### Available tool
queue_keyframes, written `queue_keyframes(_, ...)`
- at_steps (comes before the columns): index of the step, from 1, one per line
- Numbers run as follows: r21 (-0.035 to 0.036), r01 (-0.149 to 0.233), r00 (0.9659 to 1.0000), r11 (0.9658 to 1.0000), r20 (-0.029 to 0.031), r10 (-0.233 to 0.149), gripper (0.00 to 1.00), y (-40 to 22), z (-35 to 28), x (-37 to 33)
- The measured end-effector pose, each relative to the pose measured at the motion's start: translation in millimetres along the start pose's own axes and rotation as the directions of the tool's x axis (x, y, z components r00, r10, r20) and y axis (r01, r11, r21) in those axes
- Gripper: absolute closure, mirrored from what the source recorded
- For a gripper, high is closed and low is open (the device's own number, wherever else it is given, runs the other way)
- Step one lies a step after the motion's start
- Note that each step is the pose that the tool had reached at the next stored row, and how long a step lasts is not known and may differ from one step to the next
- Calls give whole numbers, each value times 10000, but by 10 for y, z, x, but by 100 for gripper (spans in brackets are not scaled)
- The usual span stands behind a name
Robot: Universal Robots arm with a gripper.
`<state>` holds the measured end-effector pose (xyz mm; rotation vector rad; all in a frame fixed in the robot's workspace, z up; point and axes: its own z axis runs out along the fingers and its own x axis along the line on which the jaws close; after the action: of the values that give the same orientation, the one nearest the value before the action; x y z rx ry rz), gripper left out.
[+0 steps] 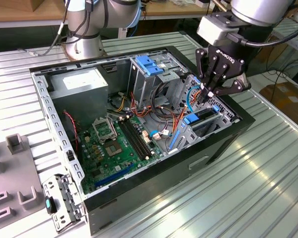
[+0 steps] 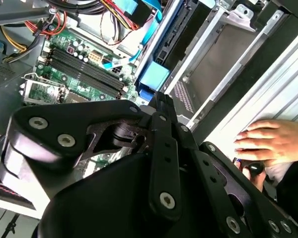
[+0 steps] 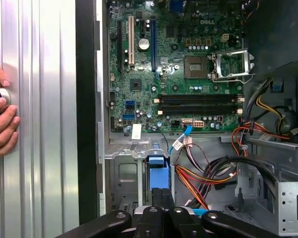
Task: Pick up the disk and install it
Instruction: 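Insert the disk into the insertion slot, then insert the first disk wire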
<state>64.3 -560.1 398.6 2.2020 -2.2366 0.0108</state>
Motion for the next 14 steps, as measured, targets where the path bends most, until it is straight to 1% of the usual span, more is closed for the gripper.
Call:
queue_keyframes(1,0,2,10000,10000,-1,-2,89,-9,32,0)
queue_keyframes(2,2,2,10000,10000,-2,-2,89,-92,75,-1)
queue_keyframes(4,4,2,10000,10000,-3,-2,89,-246,133,-4)
queue_keyframes(5,4,2,10000,10000,-4,-2,89,-274,153,-5)
queue_keyframes(7,4,1,10000,10000,-4,-1,89,-295,196,-5)
queue_keyframes(9,15,1,10000,10000,-5,-1,89,-296,228,-6)
queue_keyframes(14,15,1,10000,10000,-4,-1,89,-296,236,-6)
